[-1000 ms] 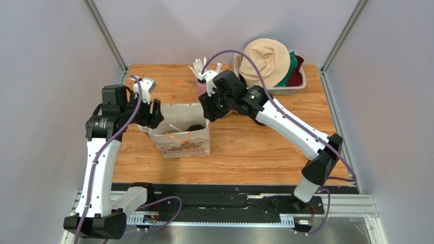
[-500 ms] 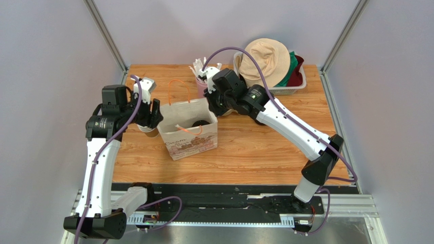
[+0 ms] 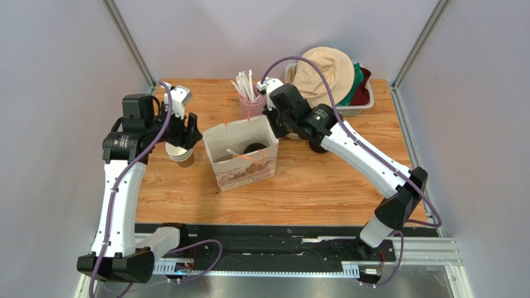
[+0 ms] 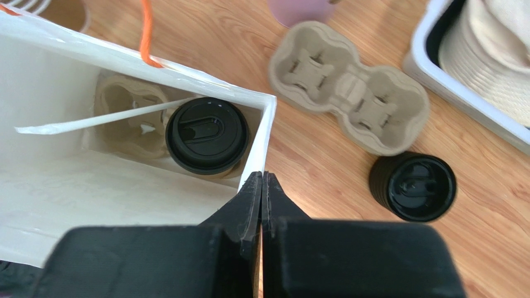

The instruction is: Pack the takeout coffee

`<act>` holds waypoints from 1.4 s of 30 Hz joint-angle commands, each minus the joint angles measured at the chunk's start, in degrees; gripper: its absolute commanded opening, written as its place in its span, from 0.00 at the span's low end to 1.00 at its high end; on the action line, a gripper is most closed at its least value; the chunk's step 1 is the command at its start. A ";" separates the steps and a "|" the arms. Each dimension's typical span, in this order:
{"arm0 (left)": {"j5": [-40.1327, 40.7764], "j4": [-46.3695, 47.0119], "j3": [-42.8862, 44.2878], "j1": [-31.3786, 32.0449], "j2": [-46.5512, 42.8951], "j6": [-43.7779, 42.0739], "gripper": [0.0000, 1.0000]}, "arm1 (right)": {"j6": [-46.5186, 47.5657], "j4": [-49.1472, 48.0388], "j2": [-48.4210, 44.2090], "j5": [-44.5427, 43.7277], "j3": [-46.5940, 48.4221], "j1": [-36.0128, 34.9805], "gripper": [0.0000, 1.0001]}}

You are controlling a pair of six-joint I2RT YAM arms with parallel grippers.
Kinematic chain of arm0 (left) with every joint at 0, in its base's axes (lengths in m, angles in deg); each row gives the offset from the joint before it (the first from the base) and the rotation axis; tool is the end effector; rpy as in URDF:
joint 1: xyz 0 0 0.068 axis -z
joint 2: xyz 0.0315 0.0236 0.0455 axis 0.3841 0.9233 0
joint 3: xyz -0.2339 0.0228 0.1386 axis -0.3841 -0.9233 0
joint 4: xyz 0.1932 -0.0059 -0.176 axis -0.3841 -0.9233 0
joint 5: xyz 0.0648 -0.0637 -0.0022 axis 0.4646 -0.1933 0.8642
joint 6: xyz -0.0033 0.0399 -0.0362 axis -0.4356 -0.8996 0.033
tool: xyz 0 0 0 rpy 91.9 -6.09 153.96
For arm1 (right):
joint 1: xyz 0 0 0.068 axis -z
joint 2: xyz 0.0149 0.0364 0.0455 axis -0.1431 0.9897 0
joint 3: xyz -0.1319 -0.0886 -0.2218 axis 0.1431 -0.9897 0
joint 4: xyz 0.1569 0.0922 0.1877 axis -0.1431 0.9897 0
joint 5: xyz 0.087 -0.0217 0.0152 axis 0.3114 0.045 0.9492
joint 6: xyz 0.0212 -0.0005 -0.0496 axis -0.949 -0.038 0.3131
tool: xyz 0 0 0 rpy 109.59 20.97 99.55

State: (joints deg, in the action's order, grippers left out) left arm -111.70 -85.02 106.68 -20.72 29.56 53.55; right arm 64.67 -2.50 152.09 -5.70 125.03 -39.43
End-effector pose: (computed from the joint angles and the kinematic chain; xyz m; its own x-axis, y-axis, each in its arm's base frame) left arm 0.1877 -0.0215 0.4163 -0.5237 0.2109 -0.8254 0.4912 0.8663 -0.0903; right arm 0.2463 0.2598 0.3929 -0.5120 -0.4335 -0.7415 -0.5849 0.8082 -0.0687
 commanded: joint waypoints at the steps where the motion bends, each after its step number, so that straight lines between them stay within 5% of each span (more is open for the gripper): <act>1: -2.14 0.96 3.51 0.24 1.78 -1.24 0.70 | 1.28 -2.62 -6.68 -3.35 -2.98 3.00 0.00; 32: 0.32 1.40 9.93 5.16 9.08 -0.01 0.72 | 3.65 1.51 -18.21 -4.67 -15.55 11.45 0.00; 35: 0.84 1.31 10.54 5.60 9.34 -0.10 0.73 | 4.00 1.77 -18.21 -3.35 -15.03 11.54 0.27; 36: 1.28 1.40 10.63 5.60 9.52 -0.19 0.74 | 4.18 1.68 -18.29 -3.00 -14.50 11.54 0.47; 42: 2.51 0.96 14.49 5.69 9.70 -0.10 0.83 | 7.16 1.95 -19.96 -1.16 -9.24 15.04 0.84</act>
State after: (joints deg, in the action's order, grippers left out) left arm -110.25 -85.17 116.45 -15.43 39.54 53.57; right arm 69.11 0.49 135.15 -8.74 110.19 -27.48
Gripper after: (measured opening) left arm 0.801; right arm 0.749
